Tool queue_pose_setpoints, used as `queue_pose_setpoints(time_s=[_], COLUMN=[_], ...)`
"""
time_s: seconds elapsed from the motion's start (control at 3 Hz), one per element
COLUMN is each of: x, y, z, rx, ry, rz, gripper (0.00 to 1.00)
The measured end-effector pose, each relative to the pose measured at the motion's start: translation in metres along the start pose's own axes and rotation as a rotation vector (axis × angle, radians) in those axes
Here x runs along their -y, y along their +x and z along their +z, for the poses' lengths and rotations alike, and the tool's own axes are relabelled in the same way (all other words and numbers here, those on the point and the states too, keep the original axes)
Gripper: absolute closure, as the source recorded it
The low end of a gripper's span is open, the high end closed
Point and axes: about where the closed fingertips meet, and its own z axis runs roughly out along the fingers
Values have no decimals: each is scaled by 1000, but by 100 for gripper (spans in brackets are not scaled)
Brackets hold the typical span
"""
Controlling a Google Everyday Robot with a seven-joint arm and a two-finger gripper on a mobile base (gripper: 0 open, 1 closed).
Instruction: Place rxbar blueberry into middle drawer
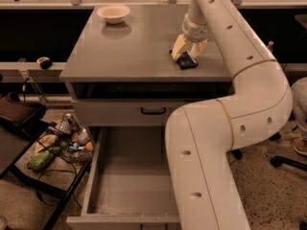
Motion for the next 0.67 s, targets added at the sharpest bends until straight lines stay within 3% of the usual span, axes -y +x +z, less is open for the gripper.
queue_pose_setpoints(time_s=[0.67], x=[0], y=[0], z=[0], rx=[0], ry=[0], rz=[0], gripper=[100])
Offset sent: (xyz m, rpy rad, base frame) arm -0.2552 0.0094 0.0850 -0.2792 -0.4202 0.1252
